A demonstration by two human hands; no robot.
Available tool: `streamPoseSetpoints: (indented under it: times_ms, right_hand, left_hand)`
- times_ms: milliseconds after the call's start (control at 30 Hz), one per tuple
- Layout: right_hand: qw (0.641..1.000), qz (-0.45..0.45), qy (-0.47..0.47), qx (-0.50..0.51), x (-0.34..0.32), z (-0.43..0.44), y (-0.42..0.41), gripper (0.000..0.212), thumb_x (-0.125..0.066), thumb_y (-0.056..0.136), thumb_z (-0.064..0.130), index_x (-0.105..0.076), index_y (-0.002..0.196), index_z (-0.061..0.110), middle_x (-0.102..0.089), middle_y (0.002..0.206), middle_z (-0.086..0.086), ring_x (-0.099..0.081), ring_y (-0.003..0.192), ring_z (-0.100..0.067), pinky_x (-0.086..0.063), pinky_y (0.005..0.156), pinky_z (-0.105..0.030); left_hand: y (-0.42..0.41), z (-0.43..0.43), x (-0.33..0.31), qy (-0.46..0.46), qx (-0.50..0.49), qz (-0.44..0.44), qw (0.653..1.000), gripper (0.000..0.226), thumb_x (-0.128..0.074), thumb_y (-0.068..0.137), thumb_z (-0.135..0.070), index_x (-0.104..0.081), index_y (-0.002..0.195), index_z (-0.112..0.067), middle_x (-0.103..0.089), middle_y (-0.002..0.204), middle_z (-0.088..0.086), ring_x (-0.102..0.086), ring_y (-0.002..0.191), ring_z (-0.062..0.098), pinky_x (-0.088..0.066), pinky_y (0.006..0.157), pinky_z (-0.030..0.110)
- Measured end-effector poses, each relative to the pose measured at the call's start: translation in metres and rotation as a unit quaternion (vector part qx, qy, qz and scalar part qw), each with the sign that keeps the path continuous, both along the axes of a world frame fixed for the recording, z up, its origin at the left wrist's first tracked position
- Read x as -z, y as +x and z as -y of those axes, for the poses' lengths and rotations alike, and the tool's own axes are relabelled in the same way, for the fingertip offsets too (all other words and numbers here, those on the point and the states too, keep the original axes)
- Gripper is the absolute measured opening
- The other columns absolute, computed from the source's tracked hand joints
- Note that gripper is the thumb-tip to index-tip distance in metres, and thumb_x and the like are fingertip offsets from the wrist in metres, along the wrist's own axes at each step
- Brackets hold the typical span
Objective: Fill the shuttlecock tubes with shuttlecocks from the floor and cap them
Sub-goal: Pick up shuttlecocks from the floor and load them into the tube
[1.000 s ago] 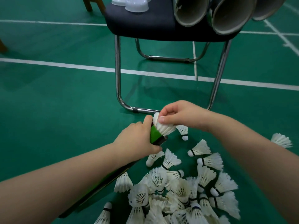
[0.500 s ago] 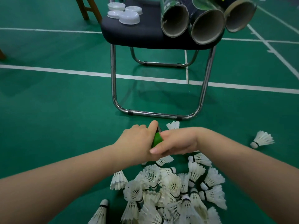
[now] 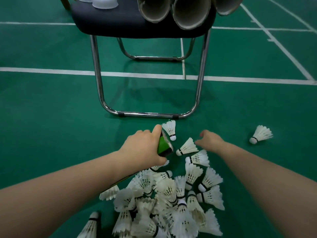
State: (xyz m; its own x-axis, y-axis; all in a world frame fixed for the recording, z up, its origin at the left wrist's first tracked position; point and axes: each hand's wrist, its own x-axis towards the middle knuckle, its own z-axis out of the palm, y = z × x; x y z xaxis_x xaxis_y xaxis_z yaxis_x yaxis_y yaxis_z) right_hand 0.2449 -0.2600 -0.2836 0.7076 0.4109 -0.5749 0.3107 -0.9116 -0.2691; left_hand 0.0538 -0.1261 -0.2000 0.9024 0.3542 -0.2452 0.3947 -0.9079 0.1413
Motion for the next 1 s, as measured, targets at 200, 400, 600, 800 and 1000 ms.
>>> streamPoseSetpoints:
  times_ms: [200, 400, 600, 800, 1000]
  right_hand:
    - [0.999, -0.027, -0.003, -0.027, 0.04, 0.001, -0.006, 0.043, -0.048, 0.091, 0.041, -0.052, 0.128, 0.018, -0.057, 0.124, -0.006, -0.051, 0.116, -0.026, -0.038, 0.103, -0.046]
    - [0.987, 0.003, 0.159, 0.03, 0.025, -0.015, -0.002, 0.022, -0.045, 0.092, 0.025, -0.061, 0.086, 0.011, -0.059, 0.079, -0.003, -0.053, 0.07, -0.019, -0.048, 0.071, -0.033]
    - [0.876, -0.123, 0.436, 0.162, -0.037, -0.033, -0.016, 0.027, -0.05, 0.081, 0.008, -0.041, 0.056, 0.016, -0.039, 0.06, -0.003, -0.035, 0.061, -0.017, -0.03, 0.062, -0.029]
    - [0.894, -0.255, 0.369, -0.007, -0.073, -0.051, -0.042, 0.014, -0.059, 0.086, 0.005, -0.064, 0.074, 0.008, -0.063, 0.078, -0.008, -0.057, 0.074, -0.017, -0.05, 0.083, -0.028]
    - [0.888, -0.342, 0.296, -0.082, -0.094, -0.047, -0.062, 0.018, -0.052, 0.094, 0.02, -0.067, 0.087, 0.016, -0.067, 0.081, 0.001, -0.059, 0.074, -0.011, -0.046, 0.081, -0.032]
  left_hand:
    - [0.011, 0.004, 0.016, -0.018, 0.003, -0.005, 1.0, 0.067, -0.065, 0.074, -0.053, -0.029, 0.12, -0.02, -0.051, 0.086, 0.001, -0.051, 0.083, 0.024, -0.052, 0.073, 0.039]
    - [0.012, -0.008, 0.021, -0.011, -0.001, -0.003, 1.0, 0.069, -0.065, 0.073, -0.054, -0.029, 0.12, -0.02, -0.052, 0.086, 0.0, -0.051, 0.081, 0.022, -0.05, 0.069, 0.037]
    - [0.002, -0.019, 0.023, -0.009, -0.026, -0.015, 1.0, 0.063, -0.066, 0.072, -0.053, -0.031, 0.113, -0.02, -0.05, 0.078, -0.002, -0.051, 0.077, 0.021, -0.046, 0.062, 0.033]
    - [-0.005, -0.021, 0.007, -0.014, -0.038, 0.014, 0.999, 0.056, -0.067, 0.071, -0.052, -0.033, 0.103, -0.021, -0.052, 0.077, -0.001, -0.054, 0.072, 0.02, -0.049, 0.06, 0.034]
    - [-0.014, -0.02, -0.008, -0.008, -0.03, 0.03, 0.999, 0.058, -0.068, 0.07, -0.051, -0.033, 0.104, -0.021, -0.054, 0.081, -0.002, -0.055, 0.075, 0.021, -0.05, 0.064, 0.035]
